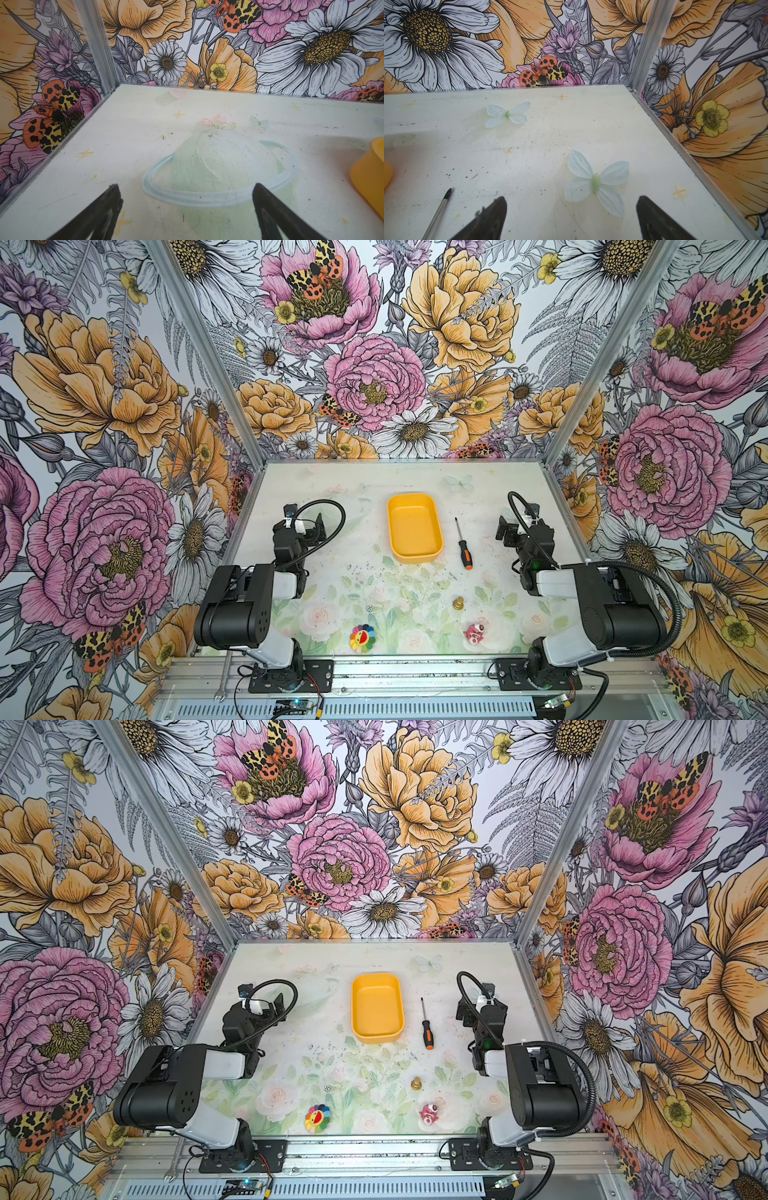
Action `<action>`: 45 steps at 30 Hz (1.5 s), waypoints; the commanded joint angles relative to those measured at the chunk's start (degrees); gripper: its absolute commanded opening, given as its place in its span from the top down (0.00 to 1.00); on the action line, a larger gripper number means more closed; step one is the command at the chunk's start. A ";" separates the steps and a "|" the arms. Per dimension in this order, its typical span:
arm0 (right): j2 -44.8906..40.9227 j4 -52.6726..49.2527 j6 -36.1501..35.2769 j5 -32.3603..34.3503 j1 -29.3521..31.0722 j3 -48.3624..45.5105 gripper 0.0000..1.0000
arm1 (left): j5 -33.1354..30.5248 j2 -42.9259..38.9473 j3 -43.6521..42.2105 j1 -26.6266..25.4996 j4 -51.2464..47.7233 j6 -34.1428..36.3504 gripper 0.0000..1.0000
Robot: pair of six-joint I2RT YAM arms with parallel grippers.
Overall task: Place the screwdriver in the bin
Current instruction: 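Move the right gripper forward over the black-and-orange screwdriver handle, then lower the right gripper and close it on the screwdriver handle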
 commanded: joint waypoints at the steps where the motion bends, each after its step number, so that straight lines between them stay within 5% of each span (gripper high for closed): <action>1: -2.71 -2.21 0.84 3.99 0.61 1.43 0.02 | -2.53 0.00 0.93 -0.42 -0.19 -0.59 0.01; 10: -19.66 -33.78 4.88 2.91 2.00 10.55 0.04 | -2.68 -10.09 9.16 -2.03 -22.52 1.37 0.01; 16: -21.17 -55.57 10.51 -10.20 3.71 20.15 0.05 | -1.48 -19.84 10.87 -2.93 -31.43 -12.55 0.01; 21: -20.55 -60.17 14.80 -18.17 5.61 20.60 0.06 | 10.47 -20.76 12.55 -4.38 -36.81 -20.72 0.01; 25: -18.63 -61.94 16.34 -20.25 7.97 20.14 0.06 | 13.32 -18.82 13.54 -8.52 -38.88 -22.45 0.01; 45: -4.89 -63.87 19.26 -13.57 19.59 20.30 0.18 | 14.94 -12.00 19.95 -13.65 -45.19 -25.59 0.01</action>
